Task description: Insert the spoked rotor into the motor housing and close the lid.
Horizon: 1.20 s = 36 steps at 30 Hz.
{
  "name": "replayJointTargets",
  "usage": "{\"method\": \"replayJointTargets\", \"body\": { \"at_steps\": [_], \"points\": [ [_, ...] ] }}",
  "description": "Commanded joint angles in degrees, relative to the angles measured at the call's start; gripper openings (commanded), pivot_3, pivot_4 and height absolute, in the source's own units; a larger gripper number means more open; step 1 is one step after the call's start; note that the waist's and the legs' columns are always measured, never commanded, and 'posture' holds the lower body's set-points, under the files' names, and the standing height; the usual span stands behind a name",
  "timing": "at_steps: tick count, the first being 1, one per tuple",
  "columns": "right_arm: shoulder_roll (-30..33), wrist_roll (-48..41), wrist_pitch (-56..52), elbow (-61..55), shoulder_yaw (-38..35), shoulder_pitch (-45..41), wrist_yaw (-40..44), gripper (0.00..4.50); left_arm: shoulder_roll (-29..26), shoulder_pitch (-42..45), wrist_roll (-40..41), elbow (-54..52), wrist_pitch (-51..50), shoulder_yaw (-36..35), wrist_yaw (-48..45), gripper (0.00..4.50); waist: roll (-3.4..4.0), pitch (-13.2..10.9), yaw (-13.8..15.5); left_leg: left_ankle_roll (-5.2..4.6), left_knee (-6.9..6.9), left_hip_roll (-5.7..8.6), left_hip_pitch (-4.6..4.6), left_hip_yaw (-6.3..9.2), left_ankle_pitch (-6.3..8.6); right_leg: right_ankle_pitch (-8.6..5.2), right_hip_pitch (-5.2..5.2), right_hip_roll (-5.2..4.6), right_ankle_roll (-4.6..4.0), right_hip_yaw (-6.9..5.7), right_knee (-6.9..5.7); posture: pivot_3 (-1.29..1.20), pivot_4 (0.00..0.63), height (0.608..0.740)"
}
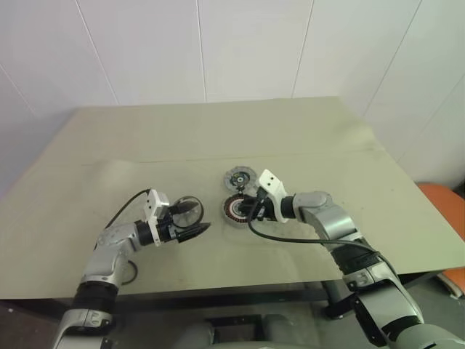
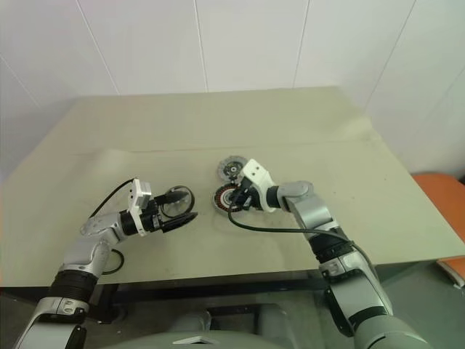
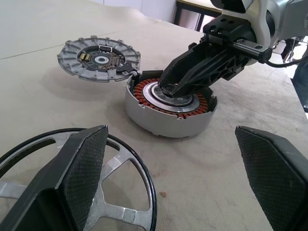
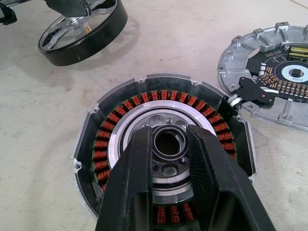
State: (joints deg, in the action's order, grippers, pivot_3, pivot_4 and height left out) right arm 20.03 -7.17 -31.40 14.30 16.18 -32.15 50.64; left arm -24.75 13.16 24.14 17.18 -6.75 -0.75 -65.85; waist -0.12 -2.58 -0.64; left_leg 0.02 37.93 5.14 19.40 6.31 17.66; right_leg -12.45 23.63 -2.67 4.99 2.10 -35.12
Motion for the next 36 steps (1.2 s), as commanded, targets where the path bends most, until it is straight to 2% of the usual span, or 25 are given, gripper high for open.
{"method": "replayJointTargets", "body": {
  "at_steps": [1, 36],
  "points": [
    [-0.9, -0.45, -0.35, -0.64, -0.1, -0.52, 0.03, 0.68, -0.23, 0.88, -0.05, -1.63, 0.21, -0.29, 0.06, 4.5, 0.0, 0.0, -0.02, 0.0, 0.0, 0.0, 0.0, 0.0, 0.0, 0.0, 0.0, 0.0, 0.0, 0.0, 0.0, 0.0, 0.0, 0.74],
    [-0.47, -0.73, -1.28, -0.9, -0.68, 0.07, 0.06, 0.68, -0.77, 0.8, 0.32, -5.62, -2.65, -0.2, -0.18, 4.5, 0.0, 0.0, 0.05, 0.0, 0.0, 0.0, 0.01, 0.0, 0.0, 0.0, 0.0, 0.0, 0.0, 0.0, 0.0, 0.0, 0.0, 0.74]
  ]
}}
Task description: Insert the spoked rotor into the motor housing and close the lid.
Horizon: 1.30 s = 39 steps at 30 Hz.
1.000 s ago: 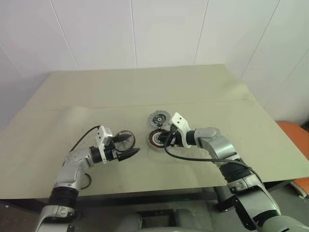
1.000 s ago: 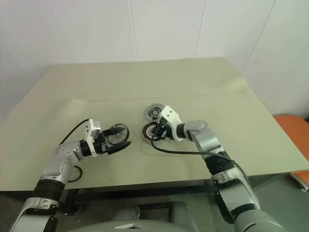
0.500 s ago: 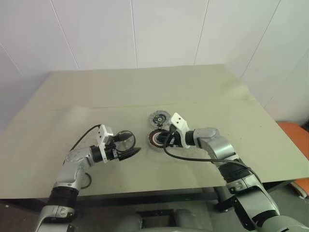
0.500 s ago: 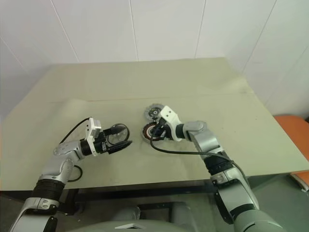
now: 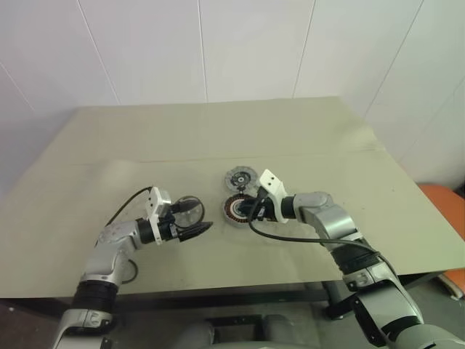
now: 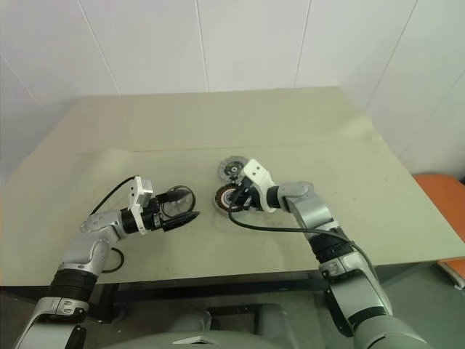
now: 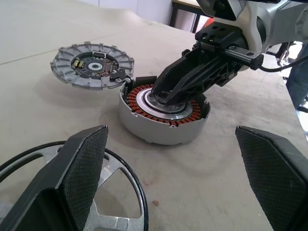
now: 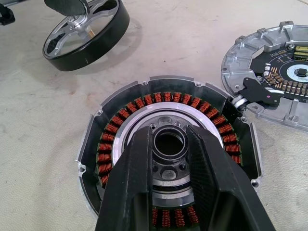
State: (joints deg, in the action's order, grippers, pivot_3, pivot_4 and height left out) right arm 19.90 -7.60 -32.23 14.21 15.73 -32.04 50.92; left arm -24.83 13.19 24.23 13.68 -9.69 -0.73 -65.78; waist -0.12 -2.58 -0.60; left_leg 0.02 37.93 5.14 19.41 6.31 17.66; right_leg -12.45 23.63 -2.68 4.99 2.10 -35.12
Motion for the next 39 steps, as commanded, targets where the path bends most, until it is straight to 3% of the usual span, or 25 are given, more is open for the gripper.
{"method": "replayJointTargets", "body": {
  "at_steps": [1, 39],
  "points": [
    [-0.4, -0.29, -0.44, -0.82, -0.17, 0.03, -0.22, 0.68, -0.71, 0.79, 0.15, -1.87, 0.43, -0.25, -0.3, 4.5, 0.0, 0.0, 0.0, 0.0, 0.0, 0.0, 0.0, 0.0, 0.0, 0.0, 0.0, 0.0, 0.0, 0.0, 0.0, 0.0, 0.0, 0.74],
    [-0.75, -0.05, -0.33, -0.3, -0.16, 0.27, -0.77, 0.68, -0.8, 1.08, -0.17, 0.04, 1.59, -0.42, -0.61, 4.5, 0.0, 0.0, -0.01, 0.0, 0.0, 0.0, 0.0, 0.0, 0.0, 0.0, 0.0, 0.0, 0.0, 0.0, 0.0, 0.0, 0.0, 0.74]
  ]
}}
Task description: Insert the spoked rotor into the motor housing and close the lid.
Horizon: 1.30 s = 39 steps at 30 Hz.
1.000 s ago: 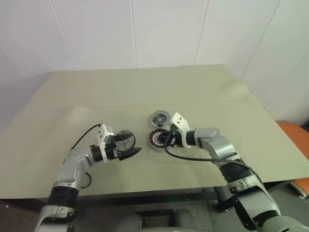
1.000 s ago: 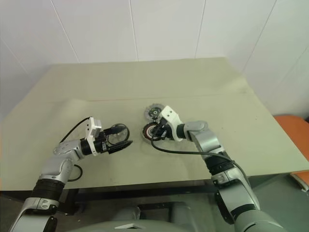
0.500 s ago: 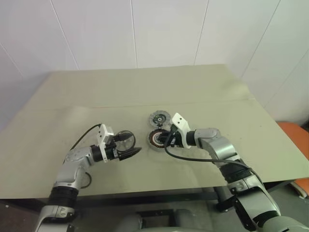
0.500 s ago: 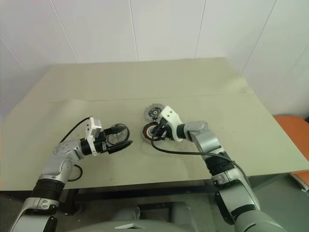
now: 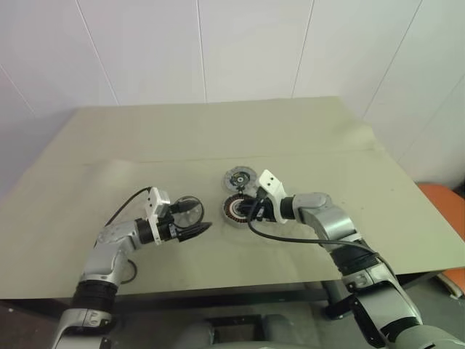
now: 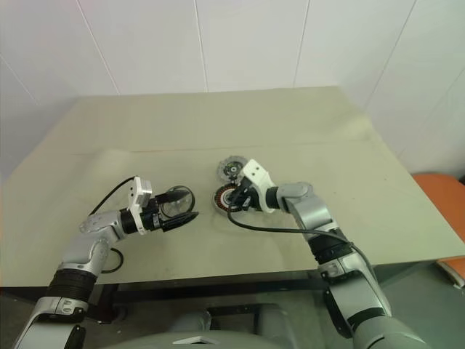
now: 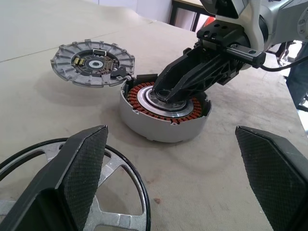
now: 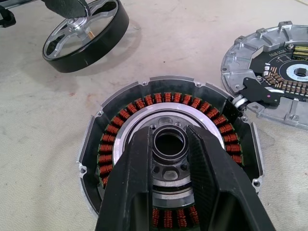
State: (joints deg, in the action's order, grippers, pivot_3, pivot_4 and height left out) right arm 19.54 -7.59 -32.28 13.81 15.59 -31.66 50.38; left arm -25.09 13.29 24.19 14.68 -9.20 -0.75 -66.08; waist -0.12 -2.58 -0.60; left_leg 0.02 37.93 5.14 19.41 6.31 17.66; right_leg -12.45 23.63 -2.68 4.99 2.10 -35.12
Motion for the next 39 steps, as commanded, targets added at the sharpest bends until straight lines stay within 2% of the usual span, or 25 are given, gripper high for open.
{"method": "replayJointTargets", "body": {
  "at_steps": [1, 21, 39],
  "points": [
    [-0.4, -0.06, -0.25, 0.12, -0.02, -0.11, -0.24, 0.68, -0.49, 0.98, -0.13, -1.08, 1.04, -0.36, -0.23, 4.5, 0.0, 0.0, 0.0, 0.0, 0.0, 0.0, 0.0, 0.0, 0.0, 0.0, 0.0, 0.0, 0.0, 0.0, 0.0, 0.0, 0.0, 0.74],
    [0.87, 0.17, -0.02, -0.16, 0.24, 0.62, 0.74, 0.68, -0.89, 1.51, -0.09, -2.13, -0.18, -0.15, 0.13, 4.5, 0.0, 0.0, 0.0, 0.0, 0.0, 0.0, 0.0, 0.0, 0.0, 0.0, -0.01, 0.0, 0.0, 0.0, 0.0, 0.0, 0.0, 0.74],
    [-0.43, 0.18, -0.16, -0.48, 0.76, 0.94, 0.05, 0.68, -0.7, 1.81, -0.56, -0.74, 0.69, -0.31, 0.07, 4.5, 0.0, 0.0, -0.02, 0.0, 0.0, 0.0, -0.01, 0.0, 0.0, 0.0, -0.01, 0.0, 0.0, 0.0, 0.0, 0.0, 0.0, 0.74]
  ]
}}
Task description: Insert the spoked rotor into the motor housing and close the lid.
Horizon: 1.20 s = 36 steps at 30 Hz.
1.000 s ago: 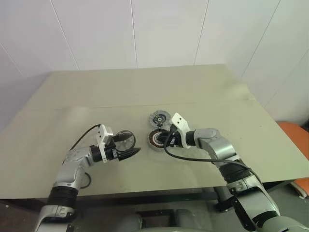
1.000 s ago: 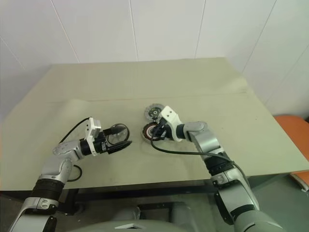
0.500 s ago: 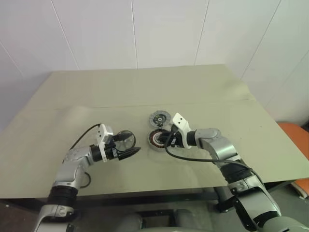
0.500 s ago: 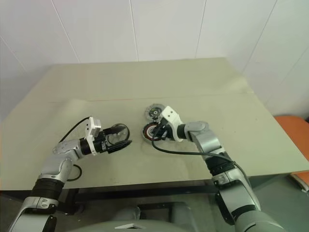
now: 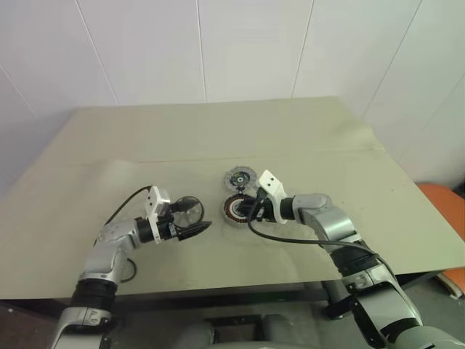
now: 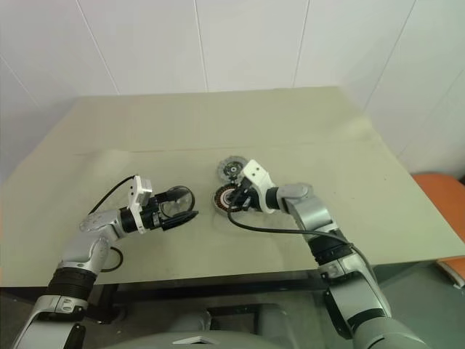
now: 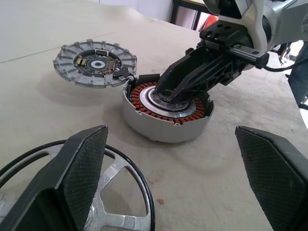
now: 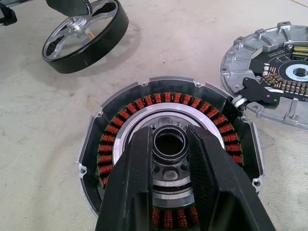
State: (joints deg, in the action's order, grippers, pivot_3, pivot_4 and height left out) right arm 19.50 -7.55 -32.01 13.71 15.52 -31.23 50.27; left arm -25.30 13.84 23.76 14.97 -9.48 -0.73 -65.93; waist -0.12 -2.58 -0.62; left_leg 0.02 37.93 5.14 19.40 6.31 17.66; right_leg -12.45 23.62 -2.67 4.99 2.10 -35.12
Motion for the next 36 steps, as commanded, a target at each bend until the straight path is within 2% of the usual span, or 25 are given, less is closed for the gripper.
{"method": "replayJointTargets", "body": {
  "at_steps": [1, 36],
  "points": [
    [-0.37, 0.13, -0.42, -0.36, 0.84, 0.52, 0.2, 0.68, -0.45, 1.27, -0.15, -1.11, 0.92, -0.32, -0.02, 4.5, 0.0, 0.0, 0.0, 0.0, 0.0, 0.0, 0.0, 0.0, 0.0, 0.0, 0.0, 0.0, 0.0, 0.0, 0.0, 0.0, 0.0, 0.74],
    [1.24, 0.84, 0.53, 0.41, 1.11, 0.84, 1.65, 0.68, -0.29, 2.11, -0.68, -0.15, 1.18, -0.2, -0.08, 4.5, -0.01, 0.01, 0.06, 0.0, 0.0, 0.0, -0.01, 0.0, 0.0, 0.0, -0.02, 0.0, 0.0, 0.0, 0.0, 0.0, 0.0, 0.74]
  ]
}}
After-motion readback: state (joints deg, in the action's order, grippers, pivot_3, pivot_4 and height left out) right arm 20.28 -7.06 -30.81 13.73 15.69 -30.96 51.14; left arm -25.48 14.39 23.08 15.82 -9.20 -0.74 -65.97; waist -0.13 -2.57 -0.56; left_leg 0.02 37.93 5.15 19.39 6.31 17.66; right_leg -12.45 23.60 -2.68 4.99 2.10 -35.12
